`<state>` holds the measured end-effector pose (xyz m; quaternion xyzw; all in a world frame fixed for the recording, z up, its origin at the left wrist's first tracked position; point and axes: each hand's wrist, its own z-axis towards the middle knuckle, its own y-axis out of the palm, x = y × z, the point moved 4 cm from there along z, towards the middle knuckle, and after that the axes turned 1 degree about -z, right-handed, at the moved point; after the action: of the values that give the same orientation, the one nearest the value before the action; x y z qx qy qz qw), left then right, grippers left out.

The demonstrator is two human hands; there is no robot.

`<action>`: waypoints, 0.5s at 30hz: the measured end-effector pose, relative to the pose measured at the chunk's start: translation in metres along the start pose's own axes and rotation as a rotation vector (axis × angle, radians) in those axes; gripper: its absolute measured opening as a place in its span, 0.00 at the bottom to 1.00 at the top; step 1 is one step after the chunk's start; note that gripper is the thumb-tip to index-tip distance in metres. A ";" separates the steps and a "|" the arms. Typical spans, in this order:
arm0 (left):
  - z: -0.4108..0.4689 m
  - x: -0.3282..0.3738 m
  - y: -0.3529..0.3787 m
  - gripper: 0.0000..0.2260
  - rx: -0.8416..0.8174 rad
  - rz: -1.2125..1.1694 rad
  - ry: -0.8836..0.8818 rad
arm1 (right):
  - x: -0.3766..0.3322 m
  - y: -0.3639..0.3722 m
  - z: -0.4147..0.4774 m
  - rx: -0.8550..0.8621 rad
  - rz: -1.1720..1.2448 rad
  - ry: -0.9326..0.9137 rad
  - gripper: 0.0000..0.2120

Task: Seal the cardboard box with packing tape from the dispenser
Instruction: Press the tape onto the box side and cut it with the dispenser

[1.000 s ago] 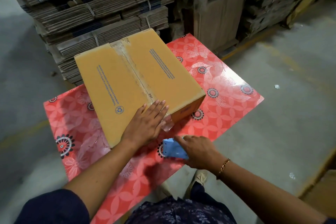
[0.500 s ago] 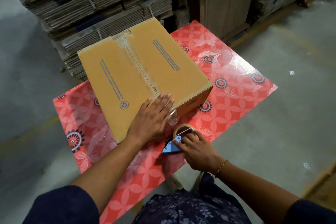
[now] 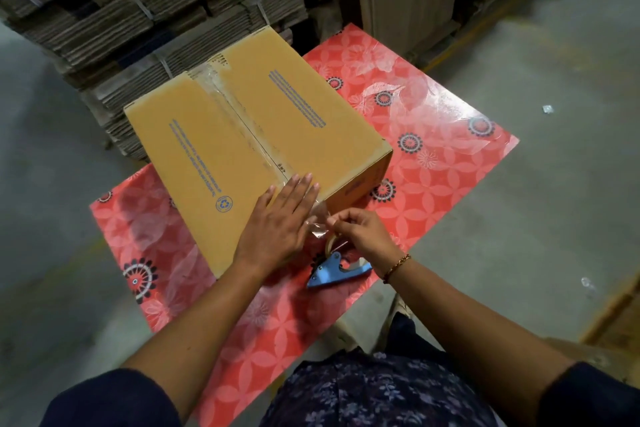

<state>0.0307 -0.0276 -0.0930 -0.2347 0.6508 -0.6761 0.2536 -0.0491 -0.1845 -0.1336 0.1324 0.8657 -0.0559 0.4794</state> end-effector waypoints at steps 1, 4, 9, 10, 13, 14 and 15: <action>0.000 0.000 0.000 0.27 -0.002 0.002 0.002 | 0.001 0.000 -0.001 0.007 0.020 -0.002 0.09; 0.001 0.001 0.001 0.27 -0.010 0.002 0.005 | 0.004 0.003 -0.007 0.072 0.042 -0.036 0.09; 0.000 -0.001 0.002 0.28 -0.026 -0.004 0.004 | 0.011 0.006 -0.004 0.116 0.083 -0.063 0.04; 0.000 -0.002 0.002 0.28 -0.027 -0.011 0.004 | 0.012 0.006 -0.003 0.114 0.084 -0.066 0.04; 0.000 -0.002 -0.001 0.35 -0.053 -0.018 0.006 | 0.014 0.006 0.000 0.122 0.079 -0.079 0.04; -0.001 -0.002 -0.002 0.38 -0.069 -0.023 0.010 | 0.013 0.007 0.000 0.126 0.080 -0.088 0.04; -0.001 -0.002 -0.004 0.41 -0.082 -0.036 0.013 | 0.013 0.007 0.001 0.129 0.078 -0.097 0.04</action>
<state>0.0314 -0.0252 -0.0888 -0.2522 0.6753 -0.6548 0.2272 -0.0524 -0.1753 -0.1453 0.1940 0.8303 -0.0992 0.5129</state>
